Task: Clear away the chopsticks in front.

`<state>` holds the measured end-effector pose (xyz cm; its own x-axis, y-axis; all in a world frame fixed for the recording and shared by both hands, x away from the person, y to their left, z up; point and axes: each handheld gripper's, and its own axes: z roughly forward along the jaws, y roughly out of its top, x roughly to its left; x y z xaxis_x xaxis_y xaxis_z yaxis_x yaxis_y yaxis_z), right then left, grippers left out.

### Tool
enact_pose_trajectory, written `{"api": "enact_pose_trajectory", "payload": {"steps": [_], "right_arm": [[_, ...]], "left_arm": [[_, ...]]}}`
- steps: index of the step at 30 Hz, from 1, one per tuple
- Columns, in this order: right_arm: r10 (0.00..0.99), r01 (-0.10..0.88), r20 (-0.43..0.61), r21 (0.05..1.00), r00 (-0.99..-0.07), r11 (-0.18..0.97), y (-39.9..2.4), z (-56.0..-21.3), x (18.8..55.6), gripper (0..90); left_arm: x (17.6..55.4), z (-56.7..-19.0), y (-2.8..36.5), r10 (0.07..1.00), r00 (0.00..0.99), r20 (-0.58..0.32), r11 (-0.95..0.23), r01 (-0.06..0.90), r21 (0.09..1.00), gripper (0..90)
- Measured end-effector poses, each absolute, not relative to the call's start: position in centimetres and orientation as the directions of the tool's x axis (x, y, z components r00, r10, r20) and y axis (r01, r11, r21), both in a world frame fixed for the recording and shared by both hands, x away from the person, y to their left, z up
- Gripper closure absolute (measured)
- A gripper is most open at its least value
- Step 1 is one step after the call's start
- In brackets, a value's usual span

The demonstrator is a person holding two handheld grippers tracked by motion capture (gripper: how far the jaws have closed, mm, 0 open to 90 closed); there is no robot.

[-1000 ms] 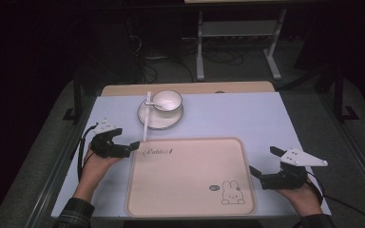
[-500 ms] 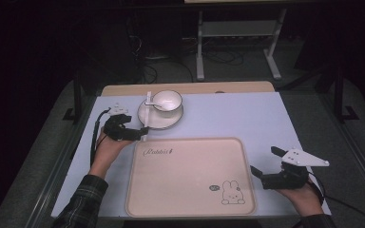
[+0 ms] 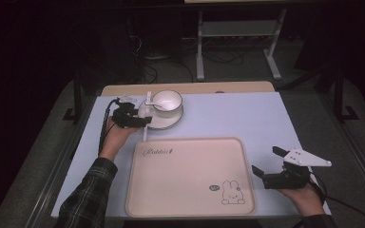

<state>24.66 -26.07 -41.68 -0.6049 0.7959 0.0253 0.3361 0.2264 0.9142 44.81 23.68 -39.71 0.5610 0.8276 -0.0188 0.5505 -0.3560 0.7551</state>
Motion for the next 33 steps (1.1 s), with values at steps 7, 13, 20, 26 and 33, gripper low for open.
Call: {"api": "enact_pose_trajectory", "payload": {"steps": [7,13,20,26,33], "right_arm": [[0.797,0.335,0.026,0.915,-0.603,0.224,-26.2,-41.7,24.6,0.0],[0.797,0.332,0.024,0.917,-0.604,0.223,-26.4,-41.7,24.6,0.0],[0.797,0.332,0.029,0.917,-0.604,0.219,-26.4,-41.6,24.6,0.0],[0.797,0.332,0.028,0.917,-0.604,0.220,-26.4,-41.6,24.6,0.0],[0.794,0.331,0.030,0.918,-0.607,0.218,-26.5,-41.6,24.6,0.0]], "left_arm": [[46.5,-40.3,23.3,0.840,0.542,-0.036,-0.361,0.606,0.709,46.8],[47.2,-41.1,23.0,0.844,0.534,-0.050,-0.370,0.648,0.665,51.4],[47.6,-41.4,22.9,0.851,0.522,-0.058,-0.363,0.664,0.653,55.6],[48.0,-41.7,22.7,0.854,0.516,-0.061,-0.365,0.679,0.636,59.5],[48.9,-42.1,22.5,0.862,0.506,-0.044,-0.373,0.689,0.621,63.8]]}}
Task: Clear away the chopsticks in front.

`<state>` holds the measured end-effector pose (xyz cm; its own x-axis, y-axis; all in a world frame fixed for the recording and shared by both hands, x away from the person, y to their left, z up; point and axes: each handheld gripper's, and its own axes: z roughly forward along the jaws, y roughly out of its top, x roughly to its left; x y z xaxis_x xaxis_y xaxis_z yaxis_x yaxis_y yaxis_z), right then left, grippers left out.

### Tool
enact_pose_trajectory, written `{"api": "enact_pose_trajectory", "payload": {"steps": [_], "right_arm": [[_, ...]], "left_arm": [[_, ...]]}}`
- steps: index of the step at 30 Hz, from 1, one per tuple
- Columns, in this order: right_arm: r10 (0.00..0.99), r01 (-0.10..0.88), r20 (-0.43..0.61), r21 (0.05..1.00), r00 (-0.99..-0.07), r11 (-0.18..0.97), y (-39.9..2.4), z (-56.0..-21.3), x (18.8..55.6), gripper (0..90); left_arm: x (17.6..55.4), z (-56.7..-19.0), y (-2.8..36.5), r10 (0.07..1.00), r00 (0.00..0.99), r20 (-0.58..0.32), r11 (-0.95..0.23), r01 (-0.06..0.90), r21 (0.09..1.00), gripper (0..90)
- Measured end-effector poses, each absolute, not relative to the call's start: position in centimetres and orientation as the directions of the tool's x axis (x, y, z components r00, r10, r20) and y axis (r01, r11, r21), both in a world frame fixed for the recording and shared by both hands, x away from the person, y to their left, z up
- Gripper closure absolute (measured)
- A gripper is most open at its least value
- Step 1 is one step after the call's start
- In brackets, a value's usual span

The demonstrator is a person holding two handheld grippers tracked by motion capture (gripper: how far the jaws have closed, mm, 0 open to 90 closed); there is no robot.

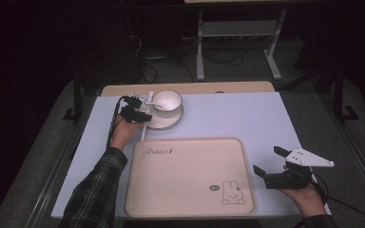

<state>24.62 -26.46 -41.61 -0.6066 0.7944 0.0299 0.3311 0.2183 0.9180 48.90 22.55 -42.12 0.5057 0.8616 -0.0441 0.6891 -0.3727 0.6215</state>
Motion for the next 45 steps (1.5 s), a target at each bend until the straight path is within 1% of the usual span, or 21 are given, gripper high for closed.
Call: {"api": "enact_pose_trajectory", "payload": {"steps": [2,6,16,22,28,31,33,34,35,36,37,40,41,42,43,45], "right_arm": [[0.795,0.332,0.033,0.918,-0.606,0.215,-26.5,-41.6,24.6,0.0],[0.794,0.331,0.033,0.919,-0.607,0.214,-26.5,-41.6,24.6,0.0],[0.794,0.333,0.037,0.919,-0.607,0.211,-26.6,-41.6,24.5,0.0],[0.796,0.336,0.036,0.917,-0.605,0.214,-26.8,-41.7,24.4,0.0],[0.796,0.335,0.036,0.918,-0.604,0.212,-26.8,-41.7,24.3,0.0],[0.797,0.334,0.035,0.919,-0.603,0.212,-26.8,-41.7,24.2,0.0],[0.797,0.333,0.035,0.919,-0.602,0.212,-26.9,-41.7,24.2,0.0],[0.798,0.333,0.035,0.919,-0.602,0.211,-26.9,-41.6,24.1,0.0],[0.798,0.333,0.035,0.919,-0.602,0.211,-26.9,-41.6,24.1,0.0],[0.797,0.333,0.034,0.919,-0.602,0.212,-26.9,-41.6,24.1,0.0],[0.798,0.333,0.034,0.919,-0.602,0.212,-26.9,-41.6,24.1,0.0],[0.798,0.331,0.033,0.919,-0.602,0.212,-26.8,-41.6,24.0,0.0],[0.798,0.331,0.032,0.919,-0.602,0.212,-26.8,-41.6,24.0,0.0],[0.797,0.330,0.032,0.920,-0.603,0.213,-26.7,-41.5,23.9,0.0],[0.797,0.330,0.032,0.920,-0.603,0.213,-26.7,-41.5,23.9,0.0],[0.797,0.332,0.032,0.919,-0.603,0.214,-26.6,-41.5,23.9,0.0]], "left_arm": [[49.1,-42.2,22.5,0.863,0.503,-0.036,-0.377,0.690,0.618,65.8],[49.6,-42.2,22.2,0.864,0.502,-0.017,-0.387,0.687,0.614,66.9],[51.2,-41.9,21.5,0.868,0.495,0.033,-0.412,0.681,0.605,75.4],[51.8,-42.0,21.6,0.870,0.491,0.041,-0.413,0.681,0.605,77.8],[51.8,-41.9,21.6,0.870,0.490,0.052,-0.418,0.680,0.603,77.4],[51.4,-41.5,22.0,0.870,0.491,0.044,-0.413,0.677,0.610,67.9],[51.1,-41.2,22.2,0.871,0.490,0.032,-0.403,0.675,0.617,67.1],[51.0,-41.0,22.4,0.869,0.494,0.029,-0.403,0.674,0.619,63.4],[50.7,-40.8,22.7,0.869,0.494,0.026,-0.401,0.672,0.623,63.4],[50.4,-40.5,23.0,0.868,0.496,0.023,-0.399,0.670,0.626,60.1],[50.1,-40.3,23.3,0.867,0.498,0.012,-0.393,0.669,0.631,58.7],[48.7,-39.4,24.6,0.865,0.502,-0.016,-0.365,0.650,0.666,58.7],[48.4,-39.2,24.9,0.864,0.503,-0.014,-0.364,0.645,0.672,60.1],[48.1,-39.0,25.3,0.863,0.504,-0.014,-0.362,0.639,0.678,64.5],[47.8,-38.8,25.6,0.864,0.503,-0.017,-0.355,0.633,0.688,66.9],[47.4,-38.7,26.3,0.865,0.501,-0.024,-0.348,0.633,0.692,68.4]]}}
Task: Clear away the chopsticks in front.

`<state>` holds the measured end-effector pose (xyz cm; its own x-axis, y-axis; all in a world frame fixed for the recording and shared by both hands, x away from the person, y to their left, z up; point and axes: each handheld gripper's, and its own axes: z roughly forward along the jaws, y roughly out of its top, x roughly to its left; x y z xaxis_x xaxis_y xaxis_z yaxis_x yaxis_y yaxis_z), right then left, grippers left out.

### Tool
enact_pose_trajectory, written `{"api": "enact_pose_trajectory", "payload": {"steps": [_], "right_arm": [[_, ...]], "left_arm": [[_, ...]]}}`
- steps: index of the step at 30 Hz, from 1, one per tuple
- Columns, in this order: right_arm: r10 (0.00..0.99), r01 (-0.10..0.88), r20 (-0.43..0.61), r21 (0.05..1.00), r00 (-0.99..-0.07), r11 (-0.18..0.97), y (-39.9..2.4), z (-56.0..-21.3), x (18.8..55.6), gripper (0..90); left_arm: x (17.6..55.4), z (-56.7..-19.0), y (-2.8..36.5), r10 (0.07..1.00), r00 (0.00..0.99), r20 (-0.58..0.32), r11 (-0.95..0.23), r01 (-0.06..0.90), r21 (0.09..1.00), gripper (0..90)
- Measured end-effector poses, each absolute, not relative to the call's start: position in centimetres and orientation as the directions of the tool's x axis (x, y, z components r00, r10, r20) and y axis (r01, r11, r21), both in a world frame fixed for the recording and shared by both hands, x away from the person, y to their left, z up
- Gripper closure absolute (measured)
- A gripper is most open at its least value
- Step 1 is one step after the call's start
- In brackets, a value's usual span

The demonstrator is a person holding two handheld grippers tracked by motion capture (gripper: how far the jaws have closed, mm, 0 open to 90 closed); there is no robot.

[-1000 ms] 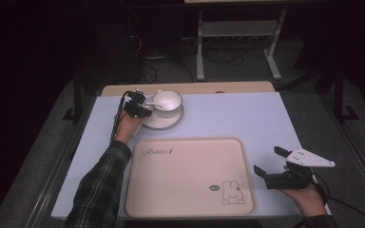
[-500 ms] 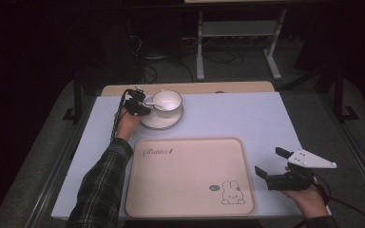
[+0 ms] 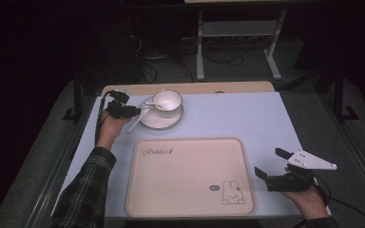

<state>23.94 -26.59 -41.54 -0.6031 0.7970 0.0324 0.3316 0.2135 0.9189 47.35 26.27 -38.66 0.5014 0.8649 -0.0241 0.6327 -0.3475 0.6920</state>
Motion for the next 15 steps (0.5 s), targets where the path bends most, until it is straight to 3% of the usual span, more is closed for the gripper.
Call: {"api": "enact_pose_trajectory", "payload": {"steps": [3,15], "right_arm": [[0.794,0.332,0.029,0.918,-0.607,0.220,-26.4,-41.6,24.0,0.0],[0.798,0.336,0.033,0.917,-0.602,0.215,-26.7,-41.6,24.1,0.0]], "left_arm": [[47.2,-38.9,26.9,0.863,0.504,-0.036,-0.343,0.637,0.690,74.5],[47.6,-40.5,26.7,0.854,0.515,-0.068,-0.349,0.664,0.661,76.9]]}}
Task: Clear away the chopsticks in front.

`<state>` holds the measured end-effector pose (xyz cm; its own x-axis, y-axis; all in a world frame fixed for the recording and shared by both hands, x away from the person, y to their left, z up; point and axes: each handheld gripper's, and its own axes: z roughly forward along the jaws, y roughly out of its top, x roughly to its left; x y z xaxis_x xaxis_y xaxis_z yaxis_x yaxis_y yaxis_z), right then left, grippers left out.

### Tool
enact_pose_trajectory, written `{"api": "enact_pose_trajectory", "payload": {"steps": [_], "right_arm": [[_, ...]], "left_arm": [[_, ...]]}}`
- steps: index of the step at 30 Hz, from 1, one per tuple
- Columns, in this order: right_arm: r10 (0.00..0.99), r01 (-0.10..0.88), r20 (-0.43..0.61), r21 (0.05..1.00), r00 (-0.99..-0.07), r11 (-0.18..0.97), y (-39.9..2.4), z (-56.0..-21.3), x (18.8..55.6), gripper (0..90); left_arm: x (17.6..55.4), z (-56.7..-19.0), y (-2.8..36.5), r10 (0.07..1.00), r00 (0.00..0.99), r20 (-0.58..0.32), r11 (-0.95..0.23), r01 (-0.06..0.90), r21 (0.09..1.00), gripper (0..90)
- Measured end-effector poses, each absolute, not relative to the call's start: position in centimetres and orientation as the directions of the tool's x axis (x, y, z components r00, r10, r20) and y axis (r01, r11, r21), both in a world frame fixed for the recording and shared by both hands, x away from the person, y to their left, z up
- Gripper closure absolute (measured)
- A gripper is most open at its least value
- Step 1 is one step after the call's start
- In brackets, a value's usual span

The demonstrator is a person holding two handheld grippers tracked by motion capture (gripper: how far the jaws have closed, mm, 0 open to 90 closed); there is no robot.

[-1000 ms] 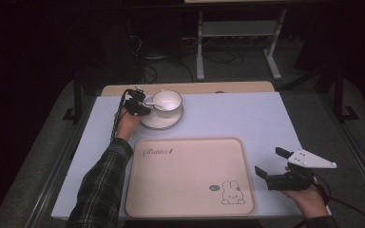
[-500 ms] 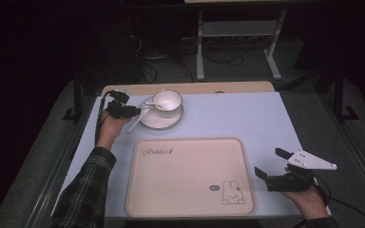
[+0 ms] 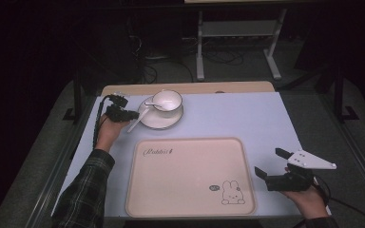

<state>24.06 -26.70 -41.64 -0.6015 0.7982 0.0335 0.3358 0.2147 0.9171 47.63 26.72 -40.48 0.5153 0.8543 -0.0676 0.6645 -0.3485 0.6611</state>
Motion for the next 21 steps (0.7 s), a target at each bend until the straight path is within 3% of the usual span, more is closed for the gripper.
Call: {"api": "enact_pose_trajectory", "payload": {"steps": [21], "right_arm": [[0.797,0.335,0.032,0.917,-0.603,0.217,-26.6,-41.6,24.1,0.0]], "left_arm": [[47.0,-41.9,27.0,0.849,0.517,-0.112,-0.335,0.688,0.644,82.1]]}}
